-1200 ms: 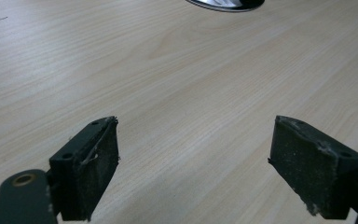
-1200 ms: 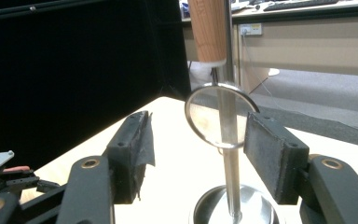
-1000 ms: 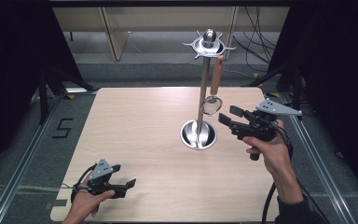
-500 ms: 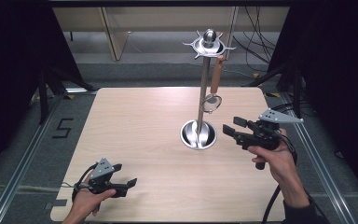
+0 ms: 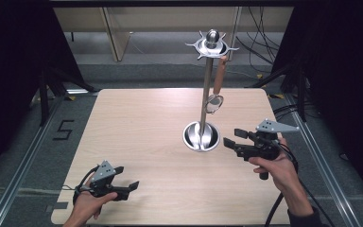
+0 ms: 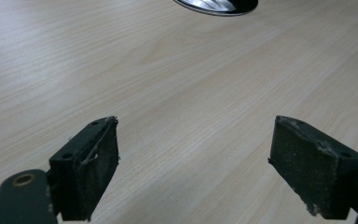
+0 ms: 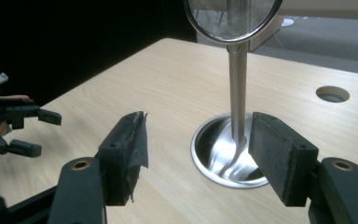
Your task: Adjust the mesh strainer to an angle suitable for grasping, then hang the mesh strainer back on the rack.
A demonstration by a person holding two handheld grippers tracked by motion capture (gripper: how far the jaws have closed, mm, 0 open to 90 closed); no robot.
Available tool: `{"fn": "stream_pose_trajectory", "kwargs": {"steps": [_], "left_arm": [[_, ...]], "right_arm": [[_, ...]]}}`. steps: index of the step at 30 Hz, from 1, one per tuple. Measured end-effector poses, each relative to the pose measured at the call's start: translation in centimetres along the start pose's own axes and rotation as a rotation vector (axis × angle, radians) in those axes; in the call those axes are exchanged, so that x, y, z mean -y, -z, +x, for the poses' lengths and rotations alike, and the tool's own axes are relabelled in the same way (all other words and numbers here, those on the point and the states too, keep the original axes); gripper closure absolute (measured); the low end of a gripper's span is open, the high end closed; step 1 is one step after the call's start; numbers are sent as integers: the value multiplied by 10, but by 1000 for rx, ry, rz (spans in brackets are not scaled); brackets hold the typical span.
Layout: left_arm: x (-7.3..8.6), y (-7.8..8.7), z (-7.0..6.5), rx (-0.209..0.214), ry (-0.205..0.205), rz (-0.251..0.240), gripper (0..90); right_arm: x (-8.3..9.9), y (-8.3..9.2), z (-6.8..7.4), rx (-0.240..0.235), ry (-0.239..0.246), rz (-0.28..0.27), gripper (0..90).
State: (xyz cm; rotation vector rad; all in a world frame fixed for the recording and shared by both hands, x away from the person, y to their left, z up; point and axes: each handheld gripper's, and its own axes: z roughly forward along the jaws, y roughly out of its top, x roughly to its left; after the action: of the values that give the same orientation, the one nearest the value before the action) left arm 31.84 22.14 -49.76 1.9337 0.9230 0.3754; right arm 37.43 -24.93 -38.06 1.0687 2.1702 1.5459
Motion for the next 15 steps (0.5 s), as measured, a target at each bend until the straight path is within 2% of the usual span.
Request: {"fn": "stream_pose_trajectory", "kwargs": {"steps": [1, 2, 3, 4, 5, 7, 9, 10, 11, 13, 14, 15], "left_arm": [[0, 0, 0, 0, 5, 6, 149], [-1, 0, 0, -3, 2, 12, 148], [-1, -1, 1, -5, -4, 16, 149], [-1, -2, 0, 2, 7, 3, 149], [-2, -2, 0, 2, -5, 13, 149], [-3, -3, 0, 4, -6, 14, 149], [-2, -4, -1, 6, 13, 9, 149], [-2, -4, -1, 4, 14, 7, 149], [-3, -4, 0, 5, -3, 7, 148], [-3, -5, -1, 7, 14, 6, 149], [-3, -4, 0, 5, -19, 13, 149], [-3, -4, 0, 4, -19, 17, 148]], "right_arm": [[2, 1, 3, -1, -40, 23, 372], [3, -1, 1, 9, -8, 14, 372], [5, 0, 2, 8, -25, 16, 372], [7, -1, 2, 7, -28, 23, 372], [8, -1, 1, 14, -14, 22, 371], [12, -2, 1, 15, -41, 41, 371], [17, -4, -2, 12, -16, 45, 371], [17, -4, -2, 12, -16, 45, 371], [18, -4, -3, 16, -19, 49, 370], [20, -6, -3, 9, -33, 59, 369], [21, -6, -5, 18, -13, 60, 368], [22, -7, -4, 17, -17, 59, 366]]}}
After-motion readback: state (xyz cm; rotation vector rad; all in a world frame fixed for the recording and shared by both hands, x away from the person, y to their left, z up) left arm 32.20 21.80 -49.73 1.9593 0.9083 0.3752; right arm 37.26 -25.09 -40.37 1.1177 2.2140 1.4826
